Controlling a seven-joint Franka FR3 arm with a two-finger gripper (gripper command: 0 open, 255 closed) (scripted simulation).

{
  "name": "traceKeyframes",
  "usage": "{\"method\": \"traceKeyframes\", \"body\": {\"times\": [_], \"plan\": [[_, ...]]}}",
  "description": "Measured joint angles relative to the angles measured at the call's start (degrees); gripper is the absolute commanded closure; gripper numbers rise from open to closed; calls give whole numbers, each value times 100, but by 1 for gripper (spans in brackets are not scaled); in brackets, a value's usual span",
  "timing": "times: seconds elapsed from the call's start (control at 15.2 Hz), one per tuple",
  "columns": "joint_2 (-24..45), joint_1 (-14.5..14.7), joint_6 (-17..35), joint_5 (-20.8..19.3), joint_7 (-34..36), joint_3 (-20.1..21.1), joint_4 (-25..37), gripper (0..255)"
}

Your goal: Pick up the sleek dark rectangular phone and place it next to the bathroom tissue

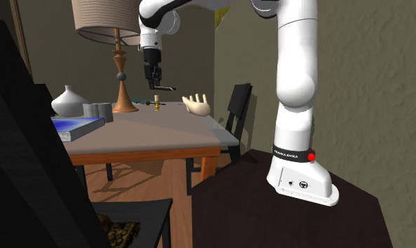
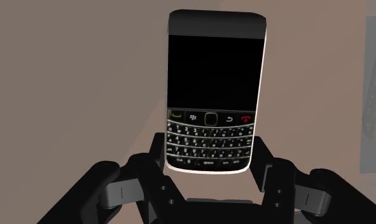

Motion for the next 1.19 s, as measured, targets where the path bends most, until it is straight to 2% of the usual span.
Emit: {"method": "traceKeyframes", "body": {"times": [0.46,0.59,0.73,0.79,0.92,1.19], "plan": [[1731,108,-682,-176,79,3,2402,255],[2375,177,-1028,-229,94,-4,3392,255],[3363,334,-1674,-305,141,-20,5027,255],[3609,364,-1801,-319,142,-28,5393,255],[3687,361,-1736,-322,141,-33,5403,255],[3567,321,-1341,-316,144,-30,4887,255]]}}
